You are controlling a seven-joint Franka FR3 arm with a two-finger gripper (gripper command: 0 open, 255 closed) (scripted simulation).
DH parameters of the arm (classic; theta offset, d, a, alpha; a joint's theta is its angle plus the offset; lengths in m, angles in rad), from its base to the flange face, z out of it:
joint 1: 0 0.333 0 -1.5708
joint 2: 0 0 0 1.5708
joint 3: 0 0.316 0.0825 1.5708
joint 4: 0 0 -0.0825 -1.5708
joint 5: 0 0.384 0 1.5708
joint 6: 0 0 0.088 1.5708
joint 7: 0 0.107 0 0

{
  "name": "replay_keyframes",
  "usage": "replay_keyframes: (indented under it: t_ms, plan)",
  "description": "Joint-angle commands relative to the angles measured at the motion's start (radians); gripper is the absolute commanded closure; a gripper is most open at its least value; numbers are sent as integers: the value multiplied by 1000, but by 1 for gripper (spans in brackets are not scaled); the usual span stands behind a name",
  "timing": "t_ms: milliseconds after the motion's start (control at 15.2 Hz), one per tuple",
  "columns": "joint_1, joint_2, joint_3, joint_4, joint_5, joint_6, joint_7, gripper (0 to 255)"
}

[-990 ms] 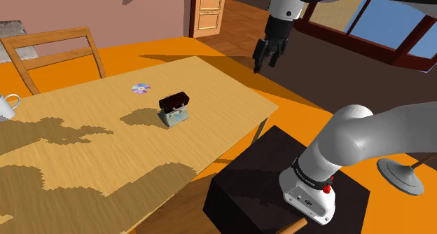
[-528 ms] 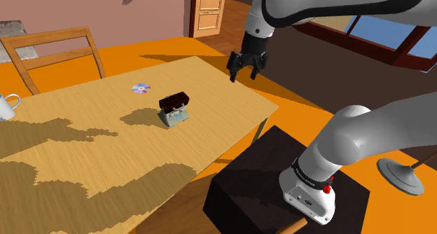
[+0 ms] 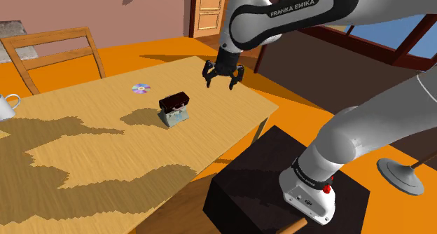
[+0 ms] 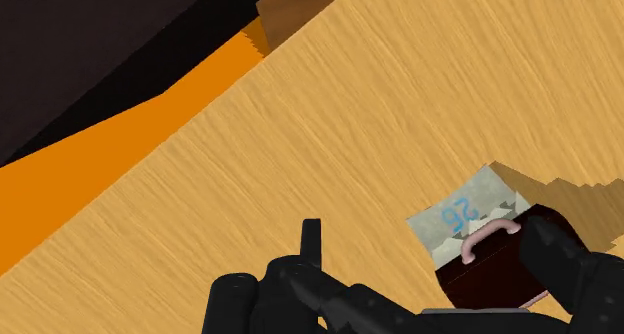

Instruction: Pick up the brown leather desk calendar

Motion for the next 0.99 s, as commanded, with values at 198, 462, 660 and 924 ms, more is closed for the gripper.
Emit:
replay_keyframes:
  t_ms: [198,462,660,924]
  plan:
    - [-49,203,70,77,-48,162,250,0]
    - [-74,368,91,160,-138,262,462,0]
    - [-72,489,78,234,-219,317,623,0]
    - [-43,640,26,347,-312,368,819,0]
